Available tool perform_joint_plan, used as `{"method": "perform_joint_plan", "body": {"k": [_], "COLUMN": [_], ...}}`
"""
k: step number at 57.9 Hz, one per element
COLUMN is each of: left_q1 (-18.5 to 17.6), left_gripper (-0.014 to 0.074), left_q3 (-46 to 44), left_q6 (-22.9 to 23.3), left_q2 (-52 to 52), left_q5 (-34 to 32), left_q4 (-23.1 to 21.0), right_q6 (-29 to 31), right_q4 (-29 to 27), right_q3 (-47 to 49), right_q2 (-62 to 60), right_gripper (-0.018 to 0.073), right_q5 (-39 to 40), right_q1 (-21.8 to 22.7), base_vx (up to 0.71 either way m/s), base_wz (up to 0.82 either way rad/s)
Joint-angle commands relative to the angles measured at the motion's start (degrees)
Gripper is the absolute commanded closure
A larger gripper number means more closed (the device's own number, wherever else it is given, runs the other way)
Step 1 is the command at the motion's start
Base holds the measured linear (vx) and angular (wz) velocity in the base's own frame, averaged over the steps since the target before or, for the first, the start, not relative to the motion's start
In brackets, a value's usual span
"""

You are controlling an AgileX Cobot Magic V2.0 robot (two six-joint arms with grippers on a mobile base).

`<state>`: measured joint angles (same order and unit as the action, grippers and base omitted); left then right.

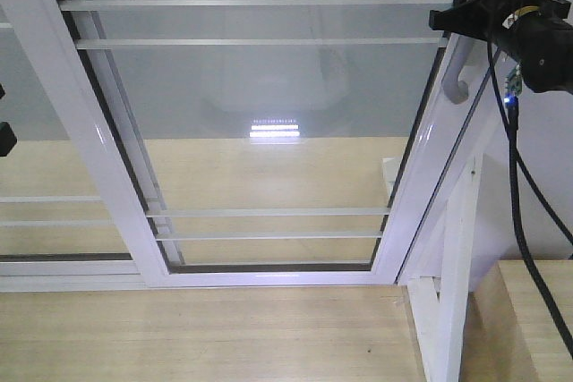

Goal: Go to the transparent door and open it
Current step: 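Reach the right gripper to the silver handle and grip it, then pull the handle with the right gripper, sliding the door open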

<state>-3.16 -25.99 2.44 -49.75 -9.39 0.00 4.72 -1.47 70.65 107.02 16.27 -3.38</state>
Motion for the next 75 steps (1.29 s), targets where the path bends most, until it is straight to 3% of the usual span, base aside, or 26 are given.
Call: {"method": "perform_joint_plan", "body": {"k": [1, 75], "left_q1": [0.10, 0.10], "left_gripper": [0.0125, 0.0125], "left_q3": [-1.97, -1.97], "left_q6": [-0.03, -0.03], "left_q2": [0.48, 0.48], "left_q5": [-4.61, -4.61], "left_q4": [-0.35, -0.30], "right_q6": [0.17, -2.75], "right_q4": [3.38, 2.84], "right_q3": [2.16, 2.17], "right_q2": [-2.83, 1.19], "right_gripper": [0.0266, 0.0264], "right_q5": [6.28, 13.69], "right_q1": [-3.26, -20.21], "base_vx": [0.00, 0.00], "base_wz": [0.00, 0.00]}}
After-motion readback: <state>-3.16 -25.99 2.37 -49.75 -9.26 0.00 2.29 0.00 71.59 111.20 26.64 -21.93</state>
